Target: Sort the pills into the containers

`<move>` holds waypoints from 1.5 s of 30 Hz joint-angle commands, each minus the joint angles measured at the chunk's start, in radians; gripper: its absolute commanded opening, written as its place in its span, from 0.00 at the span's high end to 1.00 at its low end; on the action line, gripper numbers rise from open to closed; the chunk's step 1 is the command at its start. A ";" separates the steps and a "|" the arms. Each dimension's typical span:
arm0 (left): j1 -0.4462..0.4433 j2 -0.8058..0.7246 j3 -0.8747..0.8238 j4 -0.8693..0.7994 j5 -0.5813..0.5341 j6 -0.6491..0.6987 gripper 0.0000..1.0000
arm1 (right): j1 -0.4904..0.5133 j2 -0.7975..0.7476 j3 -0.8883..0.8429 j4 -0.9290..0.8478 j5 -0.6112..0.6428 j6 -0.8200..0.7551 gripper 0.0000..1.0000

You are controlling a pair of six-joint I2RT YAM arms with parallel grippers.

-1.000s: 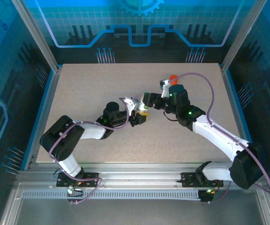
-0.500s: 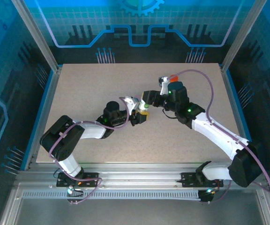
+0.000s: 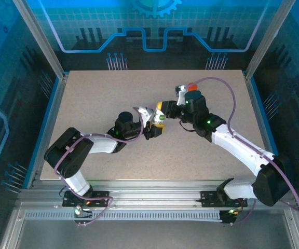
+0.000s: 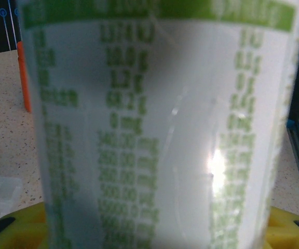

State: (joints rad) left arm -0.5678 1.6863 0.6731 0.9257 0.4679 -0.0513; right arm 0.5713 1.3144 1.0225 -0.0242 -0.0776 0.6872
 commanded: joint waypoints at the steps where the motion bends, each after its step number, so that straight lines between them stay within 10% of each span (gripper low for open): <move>1: -0.019 -0.001 0.030 0.011 0.038 0.036 1.00 | 0.006 0.012 -0.017 0.072 0.034 -0.020 0.97; 45: -0.029 -0.042 0.028 -0.134 0.111 0.051 1.00 | -0.015 -0.099 -0.036 -0.158 0.357 -0.685 1.00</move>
State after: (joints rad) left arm -0.5983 1.6829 0.7097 0.7479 0.5373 -0.0193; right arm 0.5716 1.2423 0.9688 -0.1379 0.2485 0.0467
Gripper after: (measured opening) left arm 0.504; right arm 0.058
